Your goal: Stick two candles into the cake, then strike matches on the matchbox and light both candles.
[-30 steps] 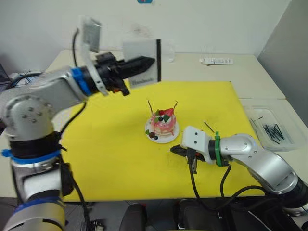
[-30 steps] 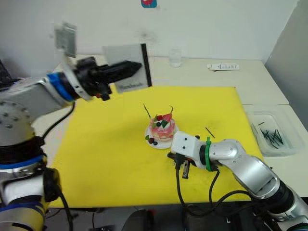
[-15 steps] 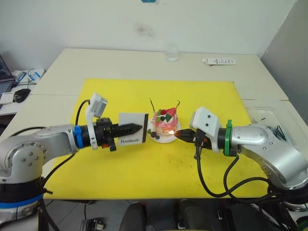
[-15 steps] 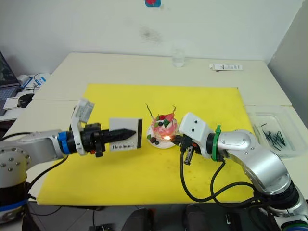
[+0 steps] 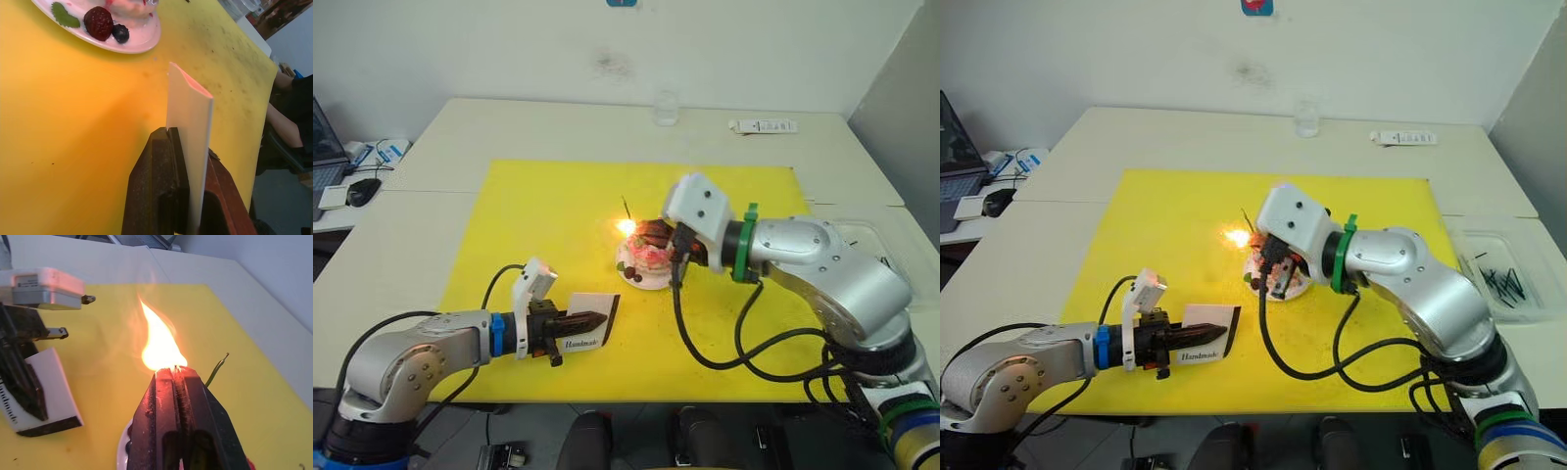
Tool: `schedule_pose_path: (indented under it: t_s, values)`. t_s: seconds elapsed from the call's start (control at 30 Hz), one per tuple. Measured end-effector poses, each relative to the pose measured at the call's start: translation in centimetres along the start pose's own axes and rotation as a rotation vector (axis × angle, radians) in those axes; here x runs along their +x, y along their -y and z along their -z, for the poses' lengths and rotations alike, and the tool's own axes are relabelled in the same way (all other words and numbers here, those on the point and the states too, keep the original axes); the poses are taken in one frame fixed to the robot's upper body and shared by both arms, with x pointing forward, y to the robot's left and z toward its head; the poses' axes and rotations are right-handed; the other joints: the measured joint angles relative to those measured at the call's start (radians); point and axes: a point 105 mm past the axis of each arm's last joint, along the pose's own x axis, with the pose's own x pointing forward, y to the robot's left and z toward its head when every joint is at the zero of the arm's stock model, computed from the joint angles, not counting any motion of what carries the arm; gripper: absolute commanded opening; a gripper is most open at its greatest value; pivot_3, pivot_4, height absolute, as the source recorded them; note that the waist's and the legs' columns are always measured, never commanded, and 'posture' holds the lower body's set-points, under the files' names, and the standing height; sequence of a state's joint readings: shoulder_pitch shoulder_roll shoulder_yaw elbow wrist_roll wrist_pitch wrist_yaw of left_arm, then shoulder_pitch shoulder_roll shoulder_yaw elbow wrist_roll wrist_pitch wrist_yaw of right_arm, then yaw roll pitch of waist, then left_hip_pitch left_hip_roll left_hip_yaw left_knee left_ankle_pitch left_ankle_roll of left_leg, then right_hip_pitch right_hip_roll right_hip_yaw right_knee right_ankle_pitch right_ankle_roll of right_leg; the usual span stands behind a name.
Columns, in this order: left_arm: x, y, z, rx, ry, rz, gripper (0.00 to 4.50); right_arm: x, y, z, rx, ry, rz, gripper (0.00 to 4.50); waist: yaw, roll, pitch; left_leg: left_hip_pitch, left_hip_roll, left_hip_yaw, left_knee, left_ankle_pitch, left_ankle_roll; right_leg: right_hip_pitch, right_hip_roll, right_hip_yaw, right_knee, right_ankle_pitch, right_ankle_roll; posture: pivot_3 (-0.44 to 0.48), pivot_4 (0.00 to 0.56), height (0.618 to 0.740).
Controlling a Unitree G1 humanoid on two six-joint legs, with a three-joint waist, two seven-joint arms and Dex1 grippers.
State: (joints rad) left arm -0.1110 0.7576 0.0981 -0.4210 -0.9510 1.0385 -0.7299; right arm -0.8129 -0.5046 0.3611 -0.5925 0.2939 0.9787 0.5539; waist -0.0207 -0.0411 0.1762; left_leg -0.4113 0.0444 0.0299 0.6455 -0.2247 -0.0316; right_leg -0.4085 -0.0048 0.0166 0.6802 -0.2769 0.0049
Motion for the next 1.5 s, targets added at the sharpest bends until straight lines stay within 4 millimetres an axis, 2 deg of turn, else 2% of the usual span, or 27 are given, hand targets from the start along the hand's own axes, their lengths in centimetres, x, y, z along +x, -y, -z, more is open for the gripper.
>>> schedule_pose_path:
  t_s: [0.23,0.47,0.9,1.17,1.5]
  values:
    - [0.7,0.3,-0.4,0.016,0.008,0.020,0.00,1.1,1.4,1.4,-0.126,-0.043,0.073,0.02,0.012,0.000,0.000,-0.001,-0.001,0.000,0.001,0.000,0.000,0.000,-0.002,0.000,0.000,0.000,0.000,0.000,0.150,0.740]
    - [0.8,0.3,-0.3,0.013,0.012,0.026,0.00,1.8,1.9,2.1,-0.214,-0.049,0.094,0.02,0.012,0.000,0.000,-0.001,-0.001,0.000,0.000,0.000,0.000,0.000,-0.001,-0.001,0.000,0.000,0.000,0.000,0.150,0.740]
    - [-1.8,-1.6,-1.5,-0.013,0.068,-0.058,0.00,2.1,2.1,2.7,-0.291,-0.057,0.095,0.02,0.011,0.000,0.000,-0.001,0.002,-0.001,0.000,0.000,0.000,-0.001,0.002,-0.001,0.000,0.001,-0.001,0.000,0.150,0.740]
    - [-2.4,-0.8,-2.8,-0.075,0.110,0.013,0.00,2.3,2.0,2.9,-0.299,-0.066,0.088,0.02,0.010,0.000,0.000,-0.002,0.002,-0.001,0.000,0.000,0.000,-0.002,0.002,-0.001,0.000,0.003,-0.005,0.000,0.150,0.740]
    - [-2.6,-1.1,-3.0,-0.091,0.100,0.009,0.00,2.7,2.1,3.2,-0.299,-0.073,0.088,0.02,0.005,0.000,0.000,-0.002,0.002,-0.001,0.000,0.000,0.000,-0.002,0.002,-0.001,0.000,0.003,-0.005,0.000,0.150,0.740]
